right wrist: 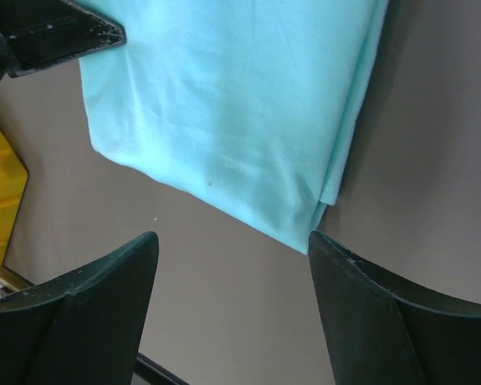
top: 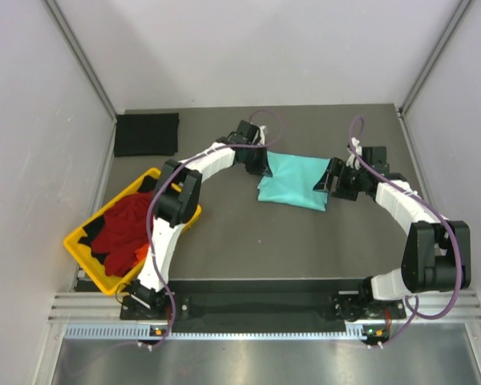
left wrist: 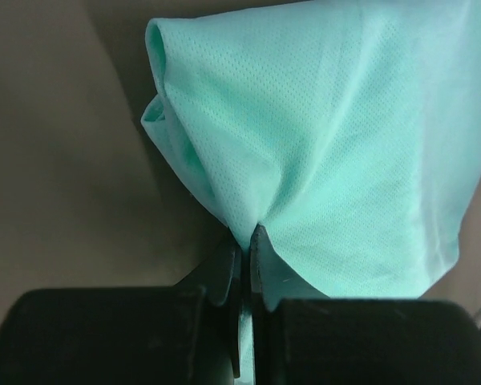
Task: Fold and stack the t-shirts
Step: Neatly place the folded tshirt to the corner
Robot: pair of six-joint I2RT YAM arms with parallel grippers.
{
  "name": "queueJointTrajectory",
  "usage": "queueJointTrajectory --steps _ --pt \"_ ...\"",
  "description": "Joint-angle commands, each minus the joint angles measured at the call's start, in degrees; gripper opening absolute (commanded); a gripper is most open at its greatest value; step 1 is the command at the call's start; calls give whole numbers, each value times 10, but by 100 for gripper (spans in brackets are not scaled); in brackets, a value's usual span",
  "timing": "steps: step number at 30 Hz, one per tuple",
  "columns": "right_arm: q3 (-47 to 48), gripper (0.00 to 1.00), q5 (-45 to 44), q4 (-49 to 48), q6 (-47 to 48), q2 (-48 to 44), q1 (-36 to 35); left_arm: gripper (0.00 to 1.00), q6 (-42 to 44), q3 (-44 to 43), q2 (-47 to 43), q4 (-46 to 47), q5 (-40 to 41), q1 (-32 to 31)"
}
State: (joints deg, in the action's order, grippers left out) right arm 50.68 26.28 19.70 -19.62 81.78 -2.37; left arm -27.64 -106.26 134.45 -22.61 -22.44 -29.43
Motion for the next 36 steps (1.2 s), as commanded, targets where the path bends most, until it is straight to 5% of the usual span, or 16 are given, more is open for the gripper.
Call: queueJointTrajectory --steps 1,14,36 --pt "7 76 11 -14 1 -21 2 0 31 -47 -57 -82 100 3" --pt "6 77 18 -27 -9 -16 2 0 186 -98 -90 -118 286 32" --pt "26 78 47 -84 -30 27 -3 0 477 -158 -69 -31 347 217"
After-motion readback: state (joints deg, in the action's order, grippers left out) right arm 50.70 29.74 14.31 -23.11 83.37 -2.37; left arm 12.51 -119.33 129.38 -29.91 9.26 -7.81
